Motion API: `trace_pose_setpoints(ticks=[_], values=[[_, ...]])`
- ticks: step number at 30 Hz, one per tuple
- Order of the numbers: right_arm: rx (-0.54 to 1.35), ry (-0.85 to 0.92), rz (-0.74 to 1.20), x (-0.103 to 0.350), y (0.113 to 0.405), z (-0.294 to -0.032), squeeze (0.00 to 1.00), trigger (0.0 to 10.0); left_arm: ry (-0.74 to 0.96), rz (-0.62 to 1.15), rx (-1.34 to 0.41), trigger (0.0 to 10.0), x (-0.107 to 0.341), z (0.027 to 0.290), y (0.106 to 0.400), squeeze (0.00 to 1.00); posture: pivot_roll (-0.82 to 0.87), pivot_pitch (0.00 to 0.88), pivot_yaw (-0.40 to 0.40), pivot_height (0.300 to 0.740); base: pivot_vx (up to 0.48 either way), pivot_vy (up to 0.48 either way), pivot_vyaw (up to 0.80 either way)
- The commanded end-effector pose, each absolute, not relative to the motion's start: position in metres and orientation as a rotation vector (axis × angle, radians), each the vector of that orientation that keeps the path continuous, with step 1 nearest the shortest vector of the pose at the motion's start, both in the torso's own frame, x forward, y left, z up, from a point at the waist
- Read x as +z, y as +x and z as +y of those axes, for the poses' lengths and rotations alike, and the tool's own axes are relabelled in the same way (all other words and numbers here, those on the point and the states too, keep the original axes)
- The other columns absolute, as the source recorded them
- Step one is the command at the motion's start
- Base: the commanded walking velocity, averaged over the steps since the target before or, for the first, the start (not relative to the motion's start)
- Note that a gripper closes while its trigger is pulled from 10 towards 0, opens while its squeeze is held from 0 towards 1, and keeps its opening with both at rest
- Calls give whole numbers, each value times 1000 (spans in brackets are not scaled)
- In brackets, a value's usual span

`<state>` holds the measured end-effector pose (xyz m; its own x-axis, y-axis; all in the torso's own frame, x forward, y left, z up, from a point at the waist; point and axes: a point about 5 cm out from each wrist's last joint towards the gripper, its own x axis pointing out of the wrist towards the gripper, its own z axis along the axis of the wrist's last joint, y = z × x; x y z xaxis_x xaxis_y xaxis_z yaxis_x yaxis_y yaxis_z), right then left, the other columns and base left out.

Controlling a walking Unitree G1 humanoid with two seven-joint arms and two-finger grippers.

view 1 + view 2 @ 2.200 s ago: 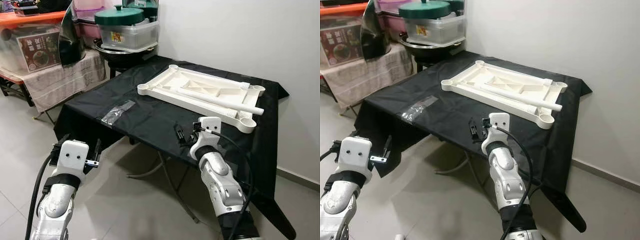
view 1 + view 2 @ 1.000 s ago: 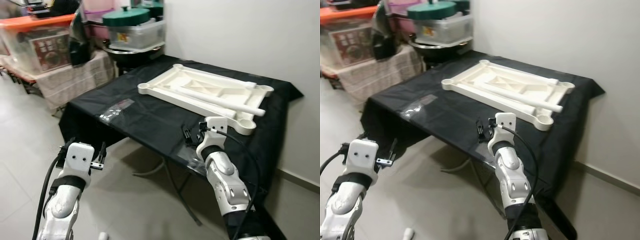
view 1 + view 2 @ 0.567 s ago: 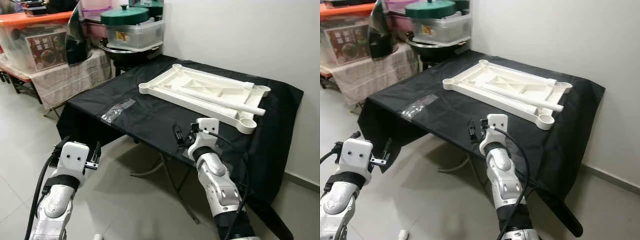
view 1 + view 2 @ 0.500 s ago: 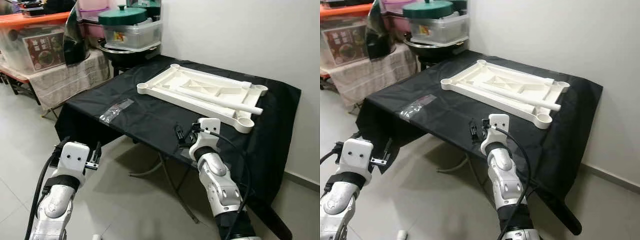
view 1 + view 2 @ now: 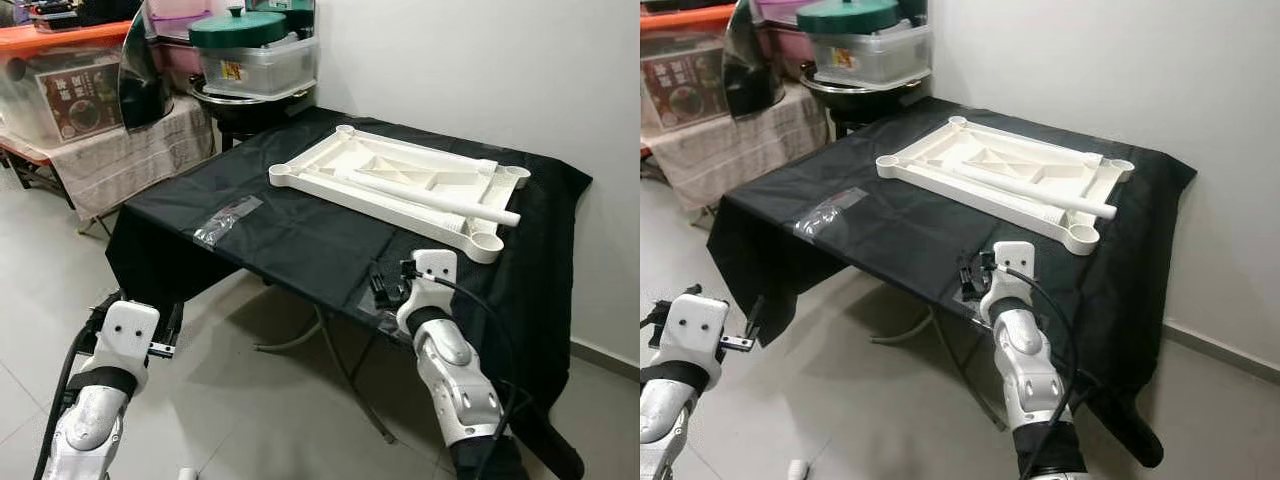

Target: Building children table

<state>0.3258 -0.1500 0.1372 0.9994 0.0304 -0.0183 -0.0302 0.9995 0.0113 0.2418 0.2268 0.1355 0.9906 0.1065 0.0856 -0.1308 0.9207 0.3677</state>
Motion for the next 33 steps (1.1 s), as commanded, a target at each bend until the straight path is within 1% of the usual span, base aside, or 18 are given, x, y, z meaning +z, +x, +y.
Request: trace_pose_setpoints(ticks=[1, 4, 5, 7, 10, 14, 19, 21, 22, 23, 24, 25, 27, 29, 31, 33], values=[[-15, -17, 79, 127, 321, -162, 0, 10000, 380, -10, 141, 10000, 128, 235, 238, 0, -11, 0, -36, 740, 0, 0, 0], [-43, -50, 141, 116, 313, -173, 0, 10000, 348, 86, 157, 10000, 109, 245, 230, 0, -16, 0, -35, 730, 0, 0, 0], [-48, -64, 145, 114, 311, -176, 0, 10000, 362, 119, 153, 10000, 101, 249, 227, 0, -19, 0, -35, 725, 0, 0, 0], [-48, -64, 145, 114, 311, -176, 0, 10000, 362, 119, 153, 10000, 101, 249, 227, 0, -19, 0, -35, 725, 0, 0, 0], [-54, -76, 152, 112, 308, -181, 0, 10000, 397, 166, 130, 10000, 91, 256, 221, 0, -22, 0, -32, 715, 0, 0, 0], [-57, -63, 137, 118, 311, -180, 0, 10000, 459, 198, 51, 10000, 88, 266, 217, 0, -20, 0, -29, 695, 0, 0, 0], [-76, -133, 72, 128, 310, -177, 0, 10000, 477, 205, 51, 10000, 89, 273, 216, 0, -21, 0, -31, 680, 0, 0, 0], [-109, -193, 16, 135, 308, -178, 0, 10000, 482, 203, 59, 10000, 89, 274, 216, 0, -22, 0, -33, 670, 0, 0, 0], [-169, -274, -99, 148, 304, -183, 0, 10000, 485, 193, 64, 10000, 90, 274, 216, 0, -22, 0, -34, 665, 0, 0, 0], [-169, -274, -99, 148, 304, -183, 0, 10000, 485, 193, 64, 10000, 90, 274, 216, 0, -22, 0, -34, 665, 0, 0, 0], [-207, -329, -186, 158, 301, -184, 0, 10000, 486, 186, 67, 10000, 90, 274, 216, 0, -22, 0, -34, 660, 0, 0, 0], [-207, -329, -186, 158, 301, -184, 0, 10000, 486, 186, 67, 10000, 90, 274, 216, 0, -22, 0, -34, 660, 0, 0, 0], [-258, -376, -373, 184, 290, -183, 0, 10000, 476, 180, 68, 10000, 89, 272, 217, 0, -28, 0, -34, 650, 0, 0, 0], [-222, -416, -503, 200, 284, -173, 0, 10000, 471, 180, 64, 10000, 86, 270, 217, 0, -31, 0, -31, 640, 0, 0, 0], [-222, -416, -503, 200, 284, -173, 0, 10000, 471, 180, 64, 10000, 86, 270, 217, 0, -31, 0, -31, 640, 0, 0, 0], [-133, -425, -526, 200, 283, -161, 0, 10000, 470, 179, 60, 10000, 85, 269, 219, 0, -28, 0, -36, 625, 0, 0, 0]])
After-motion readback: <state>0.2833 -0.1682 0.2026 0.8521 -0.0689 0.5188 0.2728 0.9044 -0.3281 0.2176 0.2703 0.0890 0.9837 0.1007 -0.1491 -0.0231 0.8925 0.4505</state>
